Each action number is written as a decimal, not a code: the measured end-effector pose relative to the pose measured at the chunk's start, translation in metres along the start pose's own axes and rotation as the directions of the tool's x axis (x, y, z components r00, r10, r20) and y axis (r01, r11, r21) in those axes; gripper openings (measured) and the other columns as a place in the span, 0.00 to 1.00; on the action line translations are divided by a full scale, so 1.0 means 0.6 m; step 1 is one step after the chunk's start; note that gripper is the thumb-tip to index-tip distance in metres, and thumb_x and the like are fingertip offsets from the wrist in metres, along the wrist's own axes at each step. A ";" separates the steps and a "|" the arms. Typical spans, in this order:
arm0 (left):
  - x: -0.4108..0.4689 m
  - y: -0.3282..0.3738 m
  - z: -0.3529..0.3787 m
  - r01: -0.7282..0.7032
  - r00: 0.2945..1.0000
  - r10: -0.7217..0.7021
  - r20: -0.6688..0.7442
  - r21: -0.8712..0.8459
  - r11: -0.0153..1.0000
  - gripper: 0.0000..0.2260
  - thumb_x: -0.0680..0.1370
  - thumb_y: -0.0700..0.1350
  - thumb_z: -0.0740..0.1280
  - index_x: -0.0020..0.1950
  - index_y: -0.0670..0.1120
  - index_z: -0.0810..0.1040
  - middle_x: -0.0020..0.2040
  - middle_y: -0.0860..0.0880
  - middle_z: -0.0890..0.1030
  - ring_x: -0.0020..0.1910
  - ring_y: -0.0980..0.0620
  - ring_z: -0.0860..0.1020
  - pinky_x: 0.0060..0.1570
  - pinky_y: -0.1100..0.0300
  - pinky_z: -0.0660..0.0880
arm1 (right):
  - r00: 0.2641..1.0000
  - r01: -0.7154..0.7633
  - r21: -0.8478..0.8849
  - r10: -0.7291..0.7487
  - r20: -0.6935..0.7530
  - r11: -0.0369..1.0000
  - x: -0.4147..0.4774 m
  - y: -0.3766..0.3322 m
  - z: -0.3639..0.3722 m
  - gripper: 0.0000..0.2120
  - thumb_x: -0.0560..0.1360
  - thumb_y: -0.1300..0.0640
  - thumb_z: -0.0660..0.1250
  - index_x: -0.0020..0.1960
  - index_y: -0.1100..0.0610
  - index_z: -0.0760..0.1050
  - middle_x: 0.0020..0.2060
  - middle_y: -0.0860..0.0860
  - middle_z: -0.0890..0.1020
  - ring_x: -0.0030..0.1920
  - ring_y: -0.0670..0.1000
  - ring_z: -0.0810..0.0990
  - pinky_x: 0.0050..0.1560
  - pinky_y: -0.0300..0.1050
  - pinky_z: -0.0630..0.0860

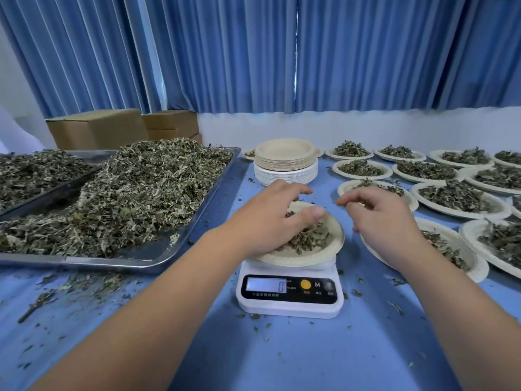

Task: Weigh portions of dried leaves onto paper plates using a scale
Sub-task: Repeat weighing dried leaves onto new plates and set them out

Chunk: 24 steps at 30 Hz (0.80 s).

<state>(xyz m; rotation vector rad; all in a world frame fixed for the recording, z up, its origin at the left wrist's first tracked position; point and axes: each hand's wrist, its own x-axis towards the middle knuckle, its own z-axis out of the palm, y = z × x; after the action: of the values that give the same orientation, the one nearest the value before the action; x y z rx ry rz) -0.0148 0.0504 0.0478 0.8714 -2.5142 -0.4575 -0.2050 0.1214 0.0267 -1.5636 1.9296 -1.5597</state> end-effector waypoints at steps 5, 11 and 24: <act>-0.022 -0.002 -0.015 -0.070 0.993 0.049 -0.110 -0.199 0.977 0.29 0.76 0.66 0.49 0.71 0.54 0.70 0.67 0.57 0.72 0.65 0.61 0.69 0.63 0.63 0.64 | 1.000 -0.007 -0.016 0.007 -0.002 1.000 0.000 -0.002 0.000 0.11 0.76 0.63 0.63 0.42 0.50 0.81 0.37 0.41 0.77 0.33 0.50 0.76 0.31 0.35 0.69; -0.033 -0.002 -0.021 -0.103 0.978 0.023 -0.207 -0.385 0.917 0.21 0.79 0.61 0.52 0.64 0.55 0.75 0.62 0.59 0.77 0.62 0.60 0.75 0.61 0.60 0.71 | 1.000 -0.002 -0.027 0.003 0.001 1.000 -0.003 -0.005 0.000 0.11 0.76 0.63 0.62 0.44 0.52 0.81 0.35 0.41 0.76 0.31 0.49 0.75 0.27 0.32 0.67; -0.061 -0.220 -0.102 0.569 0.822 -0.565 -0.075 0.145 0.809 0.37 0.72 0.72 0.43 0.78 0.58 0.55 0.80 0.50 0.50 0.78 0.47 0.49 0.75 0.42 0.49 | 1.000 0.017 -0.036 -0.017 0.010 0.999 -0.001 -0.003 0.007 0.12 0.76 0.64 0.63 0.42 0.52 0.81 0.37 0.41 0.77 0.27 0.48 0.73 0.25 0.31 0.67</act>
<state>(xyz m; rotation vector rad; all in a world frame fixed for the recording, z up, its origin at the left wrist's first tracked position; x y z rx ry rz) 0.1077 -0.0345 0.0313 1.6993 -2.2469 -0.4164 -0.2009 0.1197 0.0259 -1.6031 1.9554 -1.5296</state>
